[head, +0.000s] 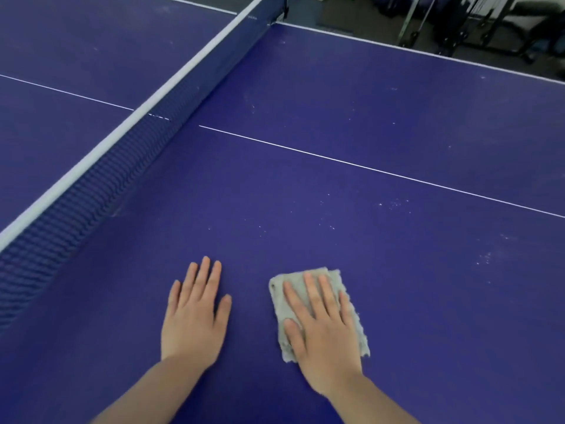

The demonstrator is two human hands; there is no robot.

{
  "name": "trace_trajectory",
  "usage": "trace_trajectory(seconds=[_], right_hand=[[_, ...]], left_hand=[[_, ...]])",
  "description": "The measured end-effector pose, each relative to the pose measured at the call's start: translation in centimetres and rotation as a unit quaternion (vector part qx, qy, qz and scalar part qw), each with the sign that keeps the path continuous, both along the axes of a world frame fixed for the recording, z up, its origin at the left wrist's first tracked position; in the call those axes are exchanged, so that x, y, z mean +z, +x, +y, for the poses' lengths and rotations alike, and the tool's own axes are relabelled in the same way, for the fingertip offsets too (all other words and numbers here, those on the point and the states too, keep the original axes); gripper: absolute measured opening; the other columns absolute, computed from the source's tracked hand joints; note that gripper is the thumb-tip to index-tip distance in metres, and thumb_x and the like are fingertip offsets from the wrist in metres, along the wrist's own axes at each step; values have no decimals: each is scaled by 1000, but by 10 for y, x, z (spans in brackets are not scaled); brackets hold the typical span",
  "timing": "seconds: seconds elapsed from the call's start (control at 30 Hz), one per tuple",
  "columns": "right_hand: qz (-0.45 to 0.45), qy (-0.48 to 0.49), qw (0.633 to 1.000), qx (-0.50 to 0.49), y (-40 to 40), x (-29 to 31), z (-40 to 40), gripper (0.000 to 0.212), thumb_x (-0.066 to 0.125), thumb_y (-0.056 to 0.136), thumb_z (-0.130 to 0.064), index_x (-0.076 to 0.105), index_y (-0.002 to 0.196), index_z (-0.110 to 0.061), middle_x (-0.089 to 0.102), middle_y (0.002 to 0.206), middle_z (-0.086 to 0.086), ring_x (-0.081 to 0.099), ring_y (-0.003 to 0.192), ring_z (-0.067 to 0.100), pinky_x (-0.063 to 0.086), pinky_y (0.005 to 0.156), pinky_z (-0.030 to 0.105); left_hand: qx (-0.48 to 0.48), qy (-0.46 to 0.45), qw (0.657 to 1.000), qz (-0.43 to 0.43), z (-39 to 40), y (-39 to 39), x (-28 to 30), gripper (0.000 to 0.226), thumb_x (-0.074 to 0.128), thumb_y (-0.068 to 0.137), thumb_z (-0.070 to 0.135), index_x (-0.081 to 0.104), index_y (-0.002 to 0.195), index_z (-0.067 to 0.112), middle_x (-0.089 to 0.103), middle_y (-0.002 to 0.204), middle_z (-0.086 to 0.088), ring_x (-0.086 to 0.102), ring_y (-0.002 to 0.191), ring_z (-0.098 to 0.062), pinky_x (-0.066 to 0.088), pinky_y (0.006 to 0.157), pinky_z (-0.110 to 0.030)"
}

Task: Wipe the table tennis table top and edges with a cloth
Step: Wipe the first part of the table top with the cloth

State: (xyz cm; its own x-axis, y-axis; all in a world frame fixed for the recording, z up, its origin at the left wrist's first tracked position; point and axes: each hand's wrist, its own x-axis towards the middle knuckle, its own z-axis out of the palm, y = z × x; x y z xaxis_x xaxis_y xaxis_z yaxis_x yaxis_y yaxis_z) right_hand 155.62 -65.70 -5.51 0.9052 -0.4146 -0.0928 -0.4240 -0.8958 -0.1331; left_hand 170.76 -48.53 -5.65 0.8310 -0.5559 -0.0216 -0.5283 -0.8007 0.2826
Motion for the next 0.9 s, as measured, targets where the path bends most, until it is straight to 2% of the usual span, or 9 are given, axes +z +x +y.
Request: trace_trajectory(seconds=[0.07, 0.13, 0.2, 0.33, 0.43, 0.53, 0.63, 0.77, 0.9], right_hand=[[7, -17, 1000, -3, 43, 3, -20, 58, 0, 104, -48, 16, 157, -33, 25, 163, 5, 17, 151, 27, 16, 115, 48], [31, -47, 996, -64, 61, 3, -50, 62, -18, 91, -50, -17, 152, -38, 0, 167, 2, -11, 151, 19, 1, 121, 46], [59, -1, 984, -168, 55, 3, -63, 62, -25, 81, -53, -34, 142, -41, -19, 165, -1, -28, 147, 17, -8, 122, 44], [2, -32, 993, -113, 51, 3, -2, 60, 0, 103, -49, 5, 159, -30, 25, 162, 10, 13, 151, 27, 17, 115, 51], [-3, -11, 999, 45, 88, -1, 36, 57, 11, 106, -49, 22, 157, -28, 26, 162, 6, 20, 151, 29, 19, 114, 50], [-5, -62, 997, 44, 143, 1, 8, 56, 4, 104, -48, 11, 158, -32, 20, 164, 4, 13, 152, 26, 12, 117, 47], [61, -48, 993, -90, 137, -4, -33, 55, -9, 97, -49, -31, 146, -37, -15, 166, 2, -21, 150, 22, -5, 122, 46], [-10, -47, 996, -72, 96, 0, 10, 58, 2, 104, -49, 6, 159, -29, 13, 166, 7, 6, 153, 26, 14, 119, 49], [-10, -11, 992, 125, 134, 3, 65, 55, 11, 106, -47, 24, 157, -30, 25, 163, 5, 21, 151, 27, 20, 115, 50]], left_hand=[[-4, 28, 1000, 4, 15, 39, 3, 71, -3, 87, 60, -2, 153, 32, -5, 160, 14, -13, 147, -4, -12, 119, -27], [7, 45, 999, 9, 26, 62, 5, 71, -6, 87, 61, -7, 152, 33, -10, 161, 14, -17, 146, -4, -10, 120, -31], [25, 41, 999, 5, 29, 67, 5, 70, -4, 89, 59, -5, 154, 32, -9, 161, 13, -17, 147, -6, -10, 121, -33], [30, 44, 999, -10, 28, 66, 0, 67, 3, 94, 56, 3, 155, 29, -2, 162, 9, -10, 149, -10, -8, 120, -37], [26, 58, 998, -13, 29, 69, -6, 65, 12, 97, 53, 12, 155, 25, 9, 162, 5, 0, 150, -13, 0, 120, -42], [22, 61, 998, -10, 30, 70, -9, 64, 16, 98, 52, 17, 155, 23, 14, 162, 4, 3, 150, -14, 4, 119, -43], [27, 41, 999, 13, 30, 71, -8, 67, 15, 97, 55, 12, 155, 22, 8, 163, 6, -5, 150, -11, -3, 120, -39], [67, -21, 997, 40, 48, 81, -1, 70, 8, 89, 56, -1, 153, 28, -6, 161, 12, -19, 146, -3, -17, 117, -26], [92, -3, 996, 20, 90, 118, -1, 71, 2, 90, 59, -2, 153, 27, -6, 161, 13, -13, 147, -4, -12, 119, -27]])
